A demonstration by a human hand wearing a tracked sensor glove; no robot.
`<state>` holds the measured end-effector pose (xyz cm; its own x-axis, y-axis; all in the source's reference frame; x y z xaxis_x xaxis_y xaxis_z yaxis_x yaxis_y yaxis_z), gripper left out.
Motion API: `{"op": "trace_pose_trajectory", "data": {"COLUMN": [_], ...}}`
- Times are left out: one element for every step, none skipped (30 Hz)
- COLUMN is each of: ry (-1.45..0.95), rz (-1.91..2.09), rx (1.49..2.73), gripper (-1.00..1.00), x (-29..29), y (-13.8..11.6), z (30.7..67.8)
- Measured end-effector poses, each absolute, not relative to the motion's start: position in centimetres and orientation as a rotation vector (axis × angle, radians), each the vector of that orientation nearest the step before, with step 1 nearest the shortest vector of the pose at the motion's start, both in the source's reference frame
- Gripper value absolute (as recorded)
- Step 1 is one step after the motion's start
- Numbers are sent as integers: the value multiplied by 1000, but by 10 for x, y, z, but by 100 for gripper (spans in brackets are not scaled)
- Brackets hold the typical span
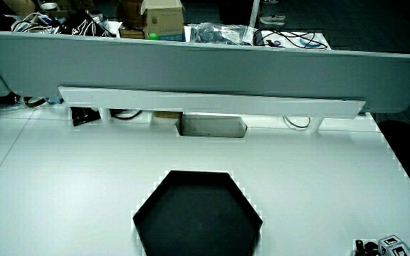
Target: Place speaker on desk
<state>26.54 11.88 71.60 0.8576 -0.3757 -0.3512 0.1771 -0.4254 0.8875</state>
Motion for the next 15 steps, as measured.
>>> {"op": "trace_pose_trajectory", "data": {"ry": [-144, -136, -129, -116, -60, -32, -42, -44, -64, -48, -37, -26, -47, -78, -119], "rz": [-606, -600, -595, -599, -586, -555, -516, -469, -461, -470, -445, -419, -323, -222, -127], "rx": [1923, 1911, 1908, 1889, 1873, 1826, 1867, 1891, 1943, 1982, 1992, 2002, 2032, 2102, 2139], "gripper": [-28, -33, -39, -44, -50, -56, -61, -67, -72, -78, -83, -89, -94, -100, -100], "x": [265, 265, 265, 267, 274, 278, 279, 281, 280, 281, 285, 289, 291, 286, 281], "y": [118, 118, 119, 119, 119, 120, 119, 119, 120, 123, 126, 129, 131, 129, 130], "z": [716, 716, 717, 720, 722, 726, 722, 720, 715, 710, 710, 710, 706, 689, 680]}}
